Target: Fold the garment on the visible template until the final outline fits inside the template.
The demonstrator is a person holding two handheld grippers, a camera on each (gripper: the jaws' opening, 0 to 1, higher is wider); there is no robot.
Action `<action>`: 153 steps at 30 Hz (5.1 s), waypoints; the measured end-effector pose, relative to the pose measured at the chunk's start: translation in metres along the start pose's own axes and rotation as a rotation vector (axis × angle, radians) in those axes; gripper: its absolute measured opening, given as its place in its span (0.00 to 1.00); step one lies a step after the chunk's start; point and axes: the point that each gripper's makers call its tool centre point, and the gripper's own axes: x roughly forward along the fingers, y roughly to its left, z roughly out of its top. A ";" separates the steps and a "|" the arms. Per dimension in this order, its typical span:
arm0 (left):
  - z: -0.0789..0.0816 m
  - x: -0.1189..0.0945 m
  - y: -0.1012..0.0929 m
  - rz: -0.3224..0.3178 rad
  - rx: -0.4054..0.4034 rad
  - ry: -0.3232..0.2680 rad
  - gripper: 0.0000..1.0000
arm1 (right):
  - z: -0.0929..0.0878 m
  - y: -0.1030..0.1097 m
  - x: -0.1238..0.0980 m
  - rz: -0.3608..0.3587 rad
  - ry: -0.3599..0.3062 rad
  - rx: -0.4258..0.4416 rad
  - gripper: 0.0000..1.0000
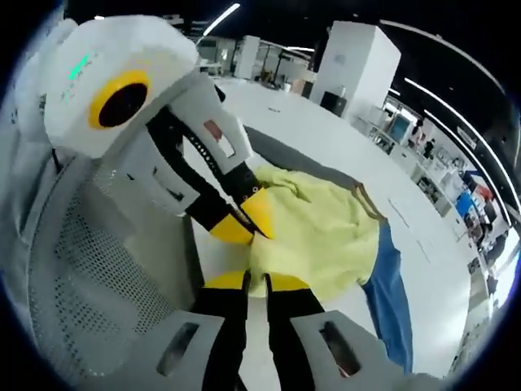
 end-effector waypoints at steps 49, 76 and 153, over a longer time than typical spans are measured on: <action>-0.040 -0.042 0.038 0.170 -0.290 -0.020 0.25 | 0.083 -0.083 -0.040 -0.384 -0.127 -0.329 0.01; -0.119 -0.037 -0.020 -0.070 -0.227 0.268 0.10 | 0.113 -0.160 -0.101 -0.597 -0.189 -0.290 0.01; -0.122 0.045 0.095 -0.108 -0.447 0.194 0.00 | -0.047 -0.077 -0.018 -0.136 0.202 -0.127 0.01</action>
